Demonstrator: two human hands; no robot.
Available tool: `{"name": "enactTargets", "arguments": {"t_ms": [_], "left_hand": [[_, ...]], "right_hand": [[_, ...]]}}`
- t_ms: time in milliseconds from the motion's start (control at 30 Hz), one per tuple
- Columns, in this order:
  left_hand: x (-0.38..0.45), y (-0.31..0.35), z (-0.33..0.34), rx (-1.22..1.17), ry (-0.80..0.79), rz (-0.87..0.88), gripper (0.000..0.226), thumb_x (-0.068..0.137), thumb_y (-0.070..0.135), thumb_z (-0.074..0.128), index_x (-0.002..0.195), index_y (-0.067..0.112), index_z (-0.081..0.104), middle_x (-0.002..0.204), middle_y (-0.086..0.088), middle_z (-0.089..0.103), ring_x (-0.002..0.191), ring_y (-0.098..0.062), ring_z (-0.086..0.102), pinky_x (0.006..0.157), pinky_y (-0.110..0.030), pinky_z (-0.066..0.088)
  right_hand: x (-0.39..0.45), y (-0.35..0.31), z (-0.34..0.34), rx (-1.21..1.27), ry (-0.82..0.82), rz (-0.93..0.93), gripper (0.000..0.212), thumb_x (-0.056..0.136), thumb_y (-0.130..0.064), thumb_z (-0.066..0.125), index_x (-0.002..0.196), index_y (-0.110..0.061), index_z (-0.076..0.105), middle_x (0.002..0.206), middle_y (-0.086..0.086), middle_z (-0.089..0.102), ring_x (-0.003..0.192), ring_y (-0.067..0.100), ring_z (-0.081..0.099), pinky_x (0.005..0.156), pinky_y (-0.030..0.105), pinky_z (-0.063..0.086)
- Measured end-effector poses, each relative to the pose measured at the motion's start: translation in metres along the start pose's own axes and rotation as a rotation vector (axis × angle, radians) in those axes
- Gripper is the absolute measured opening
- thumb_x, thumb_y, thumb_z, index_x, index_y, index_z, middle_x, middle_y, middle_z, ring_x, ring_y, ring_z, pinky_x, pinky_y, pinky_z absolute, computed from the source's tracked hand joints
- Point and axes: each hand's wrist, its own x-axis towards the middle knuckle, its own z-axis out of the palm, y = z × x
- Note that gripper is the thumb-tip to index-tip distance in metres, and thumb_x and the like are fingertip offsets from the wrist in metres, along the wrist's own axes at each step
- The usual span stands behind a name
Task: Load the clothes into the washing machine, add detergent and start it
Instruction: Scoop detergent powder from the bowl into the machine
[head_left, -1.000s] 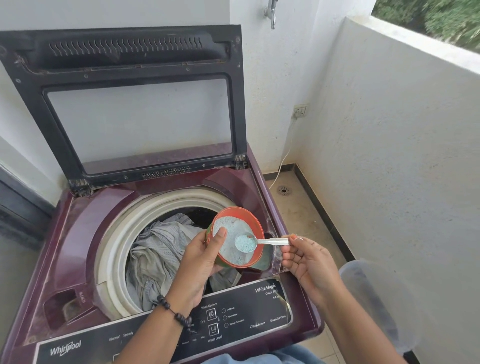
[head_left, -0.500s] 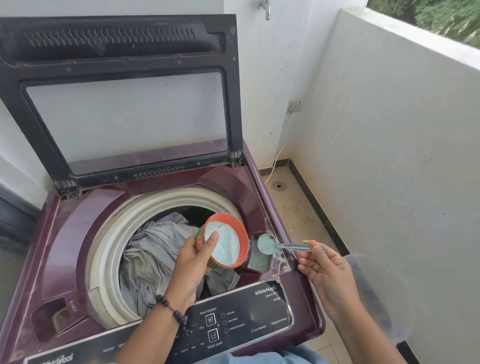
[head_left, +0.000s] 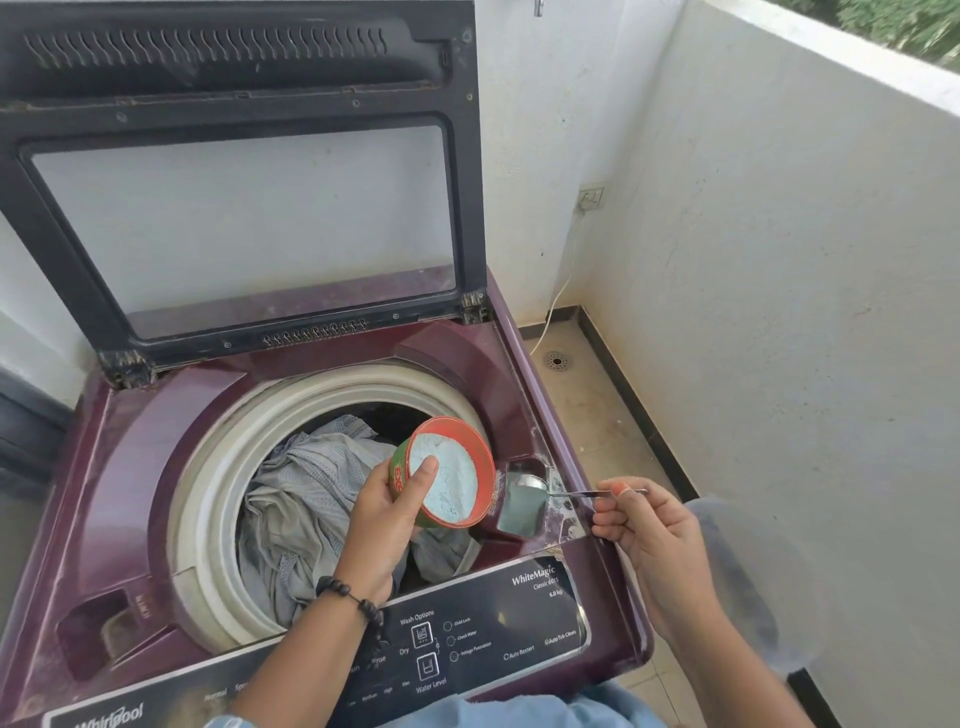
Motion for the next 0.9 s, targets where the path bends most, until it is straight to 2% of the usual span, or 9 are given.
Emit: {"name": "enactTargets", "arguments": {"t_ms": [67, 200, 333, 433, 500, 667, 800, 900], "left_hand": [[0.000, -0.001, 0.000, 0.010, 0.001, 0.000, 0.034, 0.079, 0.048, 0.064, 0.107, 0.029, 0.058, 0.111, 0.002, 0.068, 0.105, -0.012, 0.064, 0.085, -0.028, 0.054], [0.000, -0.002, 0.000, 0.008, -0.002, 0.002, 0.039, 0.074, 0.052, 0.065, 0.106, 0.029, 0.059, 0.111, 0.002, 0.069, 0.105, -0.013, 0.064, 0.088, -0.032, 0.055], [0.000, -0.004, 0.001, 0.022, 0.005, 0.014, 0.035, 0.077, 0.050, 0.065, 0.105, 0.029, 0.059, 0.111, 0.002, 0.068, 0.104, -0.012, 0.064, 0.084, -0.029, 0.054], [0.000, -0.006, 0.000, 0.034, 0.004, 0.026, 0.041, 0.072, 0.054, 0.066, 0.106, 0.031, 0.059, 0.113, 0.003, 0.068, 0.108, -0.015, 0.064, 0.095, -0.041, 0.054], [0.000, -0.006, -0.001, 0.040, 0.001, 0.030, 0.044, 0.071, 0.055, 0.066, 0.108, 0.032, 0.058, 0.115, 0.003, 0.067, 0.109, -0.015, 0.064, 0.096, -0.043, 0.053], [-0.002, -0.004, 0.001, 0.034, -0.008, 0.047, 0.041, 0.072, 0.054, 0.066, 0.107, 0.034, 0.057, 0.116, 0.003, 0.066, 0.111, -0.016, 0.063, 0.097, -0.044, 0.053], [-0.004, 0.000, 0.002, 0.006, -0.009, 0.049, 0.038, 0.073, 0.051, 0.063, 0.105, 0.031, 0.059, 0.115, 0.002, 0.067, 0.110, -0.017, 0.063, 0.097, -0.044, 0.053], [-0.007, 0.005, 0.002, -0.042, -0.019, 0.012, 0.039, 0.076, 0.051, 0.060, 0.107, 0.027, 0.061, 0.112, -0.001, 0.068, 0.107, -0.019, 0.065, 0.085, -0.034, 0.058]], "right_hand": [[0.000, 0.001, 0.000, -0.074, -0.003, -0.002, 0.022, 0.096, 0.005, 0.046, 0.086, 0.002, 0.066, 0.072, 0.013, 0.064, 0.066, 0.019, 0.056, 0.061, 0.021, 0.054], [0.001, 0.005, -0.001, -0.152, 0.002, -0.023, 0.025, 0.095, 0.007, 0.046, 0.083, -0.005, 0.065, 0.071, 0.008, 0.065, 0.066, 0.016, 0.057, 0.065, 0.022, 0.053], [0.002, 0.011, -0.003, -0.217, 0.007, -0.048, 0.025, 0.093, 0.008, 0.046, 0.084, -0.005, 0.065, 0.070, 0.003, 0.066, 0.067, 0.015, 0.059, 0.068, 0.025, 0.052], [0.004, 0.013, -0.004, -0.246, 0.003, -0.052, 0.026, 0.093, 0.007, 0.047, 0.083, -0.006, 0.067, 0.072, 0.006, 0.067, 0.069, 0.017, 0.059, 0.071, 0.031, 0.051], [0.004, 0.014, -0.004, -0.241, 0.005, -0.050, 0.025, 0.093, 0.006, 0.047, 0.085, -0.006, 0.067, 0.072, 0.006, 0.067, 0.070, 0.018, 0.059, 0.070, 0.031, 0.050], [0.005, 0.004, 0.006, -0.048, -0.069, -0.027, 0.018, 0.097, 0.000, 0.049, 0.094, 0.000, 0.067, 0.077, 0.011, 0.068, 0.069, 0.019, 0.060, 0.065, 0.023, 0.055], [0.008, -0.001, 0.028, -0.037, -0.172, -0.076, 0.019, 0.093, -0.009, 0.055, 0.099, 0.003, 0.069, 0.082, 0.015, 0.068, 0.071, 0.021, 0.061, 0.067, 0.026, 0.056], [0.015, 0.002, 0.044, -0.078, -0.209, -0.082, 0.019, 0.093, -0.010, 0.056, 0.100, 0.002, 0.069, 0.083, 0.014, 0.069, 0.074, 0.020, 0.063, 0.070, 0.028, 0.057]]}}
